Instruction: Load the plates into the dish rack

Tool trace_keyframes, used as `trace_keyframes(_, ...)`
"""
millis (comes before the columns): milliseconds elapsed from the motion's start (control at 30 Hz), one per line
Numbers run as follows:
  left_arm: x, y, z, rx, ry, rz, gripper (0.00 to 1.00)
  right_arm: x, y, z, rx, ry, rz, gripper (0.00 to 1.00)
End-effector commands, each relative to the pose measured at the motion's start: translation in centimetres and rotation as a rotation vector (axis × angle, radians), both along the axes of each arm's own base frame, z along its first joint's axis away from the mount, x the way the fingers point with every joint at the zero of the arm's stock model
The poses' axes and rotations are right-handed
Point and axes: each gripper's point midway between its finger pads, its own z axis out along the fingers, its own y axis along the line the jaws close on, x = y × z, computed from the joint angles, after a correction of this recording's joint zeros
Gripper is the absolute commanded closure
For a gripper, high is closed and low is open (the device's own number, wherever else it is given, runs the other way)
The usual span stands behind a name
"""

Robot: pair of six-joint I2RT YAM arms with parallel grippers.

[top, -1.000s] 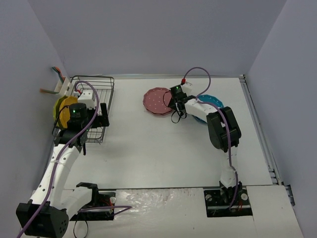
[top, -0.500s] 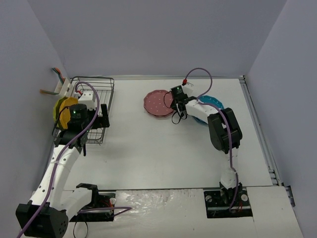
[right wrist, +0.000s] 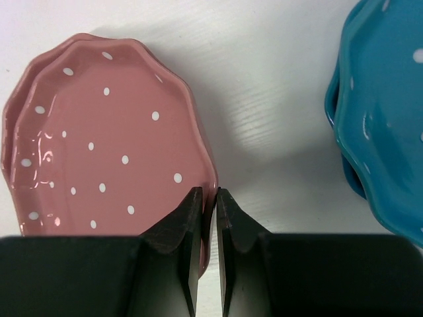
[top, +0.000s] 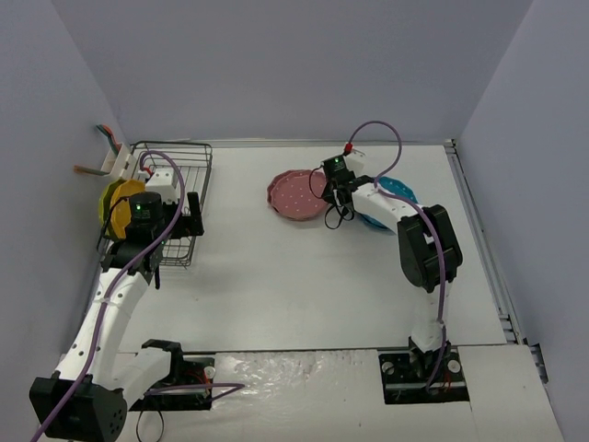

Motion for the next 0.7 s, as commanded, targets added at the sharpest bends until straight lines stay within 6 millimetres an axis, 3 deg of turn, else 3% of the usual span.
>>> trace_keyframes(0,1.1,-0.4,3.6,-0.02,-0.108,-0.006,0.03,-0.3,0.0,4.2,0.054,-0.076,0.013,1.0)
trace_keyframes(233,1.2,-0.4,3.5,-0.018,-0.102,-0.007,0.03,-1.2,-0.7,3.4,0.073,-0.05,0.023,0.96)
trace_keyframes(333,1.2,-0.4,3.4,-0.015,-0.097,-0.006,0.03,-1.4,-0.9,2.8,0.103,-0.031,0.036,0.84)
trace_keyframes(667,1.3,-0.5,3.3,-0.017,-0.093,-0.013,0.03,-1.2,-0.5,2.1,0.193,-0.053,0.078,0.61)
